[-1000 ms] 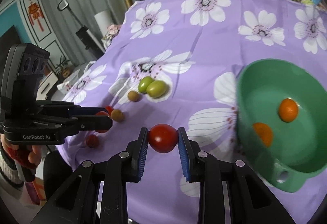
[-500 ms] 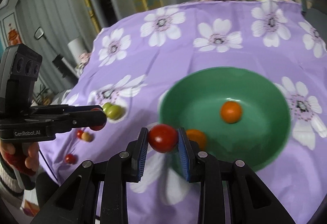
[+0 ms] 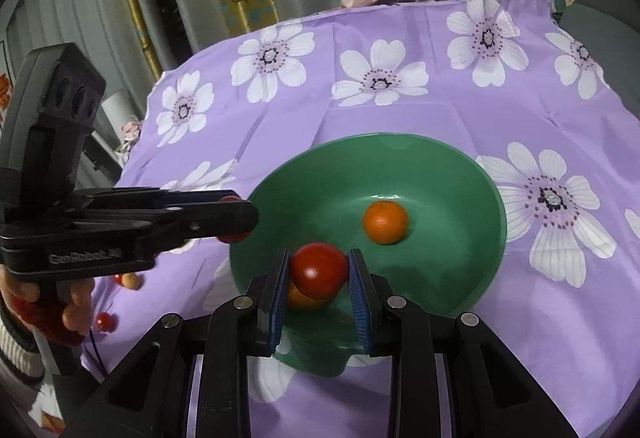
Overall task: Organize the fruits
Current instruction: 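Carry the tomato over the bowl with the left gripper while the right gripper brings the bowl, then open the left gripper to drop the red tomato into the green bowl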
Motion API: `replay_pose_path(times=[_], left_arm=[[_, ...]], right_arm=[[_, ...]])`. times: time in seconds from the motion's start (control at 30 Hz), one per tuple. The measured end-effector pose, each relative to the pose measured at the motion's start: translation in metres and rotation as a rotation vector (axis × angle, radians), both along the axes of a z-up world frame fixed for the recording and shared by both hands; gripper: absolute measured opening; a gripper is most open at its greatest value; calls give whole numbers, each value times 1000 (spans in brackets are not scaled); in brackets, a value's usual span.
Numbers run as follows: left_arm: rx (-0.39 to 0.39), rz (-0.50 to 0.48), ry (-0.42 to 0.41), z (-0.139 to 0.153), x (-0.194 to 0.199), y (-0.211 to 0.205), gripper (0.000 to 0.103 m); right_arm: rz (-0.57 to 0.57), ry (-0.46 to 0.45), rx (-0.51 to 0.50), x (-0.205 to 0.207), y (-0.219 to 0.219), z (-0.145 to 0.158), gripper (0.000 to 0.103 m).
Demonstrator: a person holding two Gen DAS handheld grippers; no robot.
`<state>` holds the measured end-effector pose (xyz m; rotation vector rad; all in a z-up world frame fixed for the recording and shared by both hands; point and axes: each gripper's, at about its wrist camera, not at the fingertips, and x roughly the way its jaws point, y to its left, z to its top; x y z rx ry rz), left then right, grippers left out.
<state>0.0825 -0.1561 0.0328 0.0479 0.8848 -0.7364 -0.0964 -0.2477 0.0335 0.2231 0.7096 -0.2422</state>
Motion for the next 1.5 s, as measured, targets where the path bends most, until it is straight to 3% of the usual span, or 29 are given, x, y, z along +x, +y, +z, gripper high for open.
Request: replay_pose_path(times=[0.53, 0.93, 1.2, 1.5], left_arm=[[78, 11, -3, -19, 7, -10, 27], [88, 16, -2, -21, 7, -11, 27], [65, 15, -24, -13, -2, -5, 42], [35, 82, -44, 1, -18, 37, 46]], right_arm=[[-2, 21, 16, 2, -4, -10, 31], [-9, 28, 28, 4, -5, -13, 31], [-14, 33, 28, 2, -3, -12, 32], [-40, 5, 32, -8, -5, -4, 32]])
